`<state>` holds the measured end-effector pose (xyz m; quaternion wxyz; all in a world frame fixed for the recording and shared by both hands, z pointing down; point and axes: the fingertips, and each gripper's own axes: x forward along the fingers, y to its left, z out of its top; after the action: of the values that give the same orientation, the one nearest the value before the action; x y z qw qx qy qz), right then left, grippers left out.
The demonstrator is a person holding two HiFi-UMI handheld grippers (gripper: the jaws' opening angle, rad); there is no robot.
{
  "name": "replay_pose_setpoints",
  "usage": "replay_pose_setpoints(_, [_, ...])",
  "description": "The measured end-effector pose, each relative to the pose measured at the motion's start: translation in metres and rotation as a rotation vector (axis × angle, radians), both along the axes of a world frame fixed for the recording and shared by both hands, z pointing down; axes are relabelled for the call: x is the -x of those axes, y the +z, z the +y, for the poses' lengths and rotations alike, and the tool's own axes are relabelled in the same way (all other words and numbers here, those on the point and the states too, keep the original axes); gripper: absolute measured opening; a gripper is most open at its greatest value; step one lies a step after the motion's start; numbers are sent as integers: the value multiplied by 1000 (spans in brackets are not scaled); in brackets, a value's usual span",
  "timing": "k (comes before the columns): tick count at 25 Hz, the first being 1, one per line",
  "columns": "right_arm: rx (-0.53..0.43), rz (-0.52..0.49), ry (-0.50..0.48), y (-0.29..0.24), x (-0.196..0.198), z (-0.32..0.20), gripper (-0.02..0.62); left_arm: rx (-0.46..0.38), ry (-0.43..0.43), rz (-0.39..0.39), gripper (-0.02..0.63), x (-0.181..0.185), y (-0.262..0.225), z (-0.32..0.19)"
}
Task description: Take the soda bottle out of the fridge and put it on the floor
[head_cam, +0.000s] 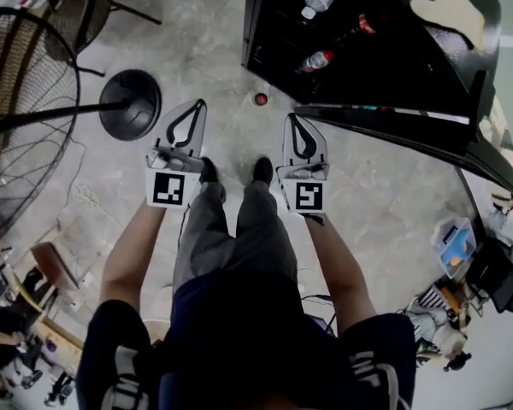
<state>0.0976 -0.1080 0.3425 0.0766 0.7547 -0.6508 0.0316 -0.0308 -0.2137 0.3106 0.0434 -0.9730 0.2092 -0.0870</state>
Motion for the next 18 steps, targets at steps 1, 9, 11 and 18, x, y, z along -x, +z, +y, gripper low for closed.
replay_pose_setpoints(1, [2, 0, -1, -11, 0, 1, 20, 8, -14, 14, 23, 0, -11, 1])
replay_pose_setpoints(9, [10, 18, 17, -94, -3, 6, 20, -20, -88, 32, 23, 4, -86, 8])
replay_pose_setpoints(11, [9, 22, 18, -112, -3, 5, 20, -63, -103, 15, 23, 7, -105, 7])
replay_pose_setpoints(18, [-17, 1, 18, -171, 5, 5, 20, -27, -200, 73, 23, 20, -160, 10])
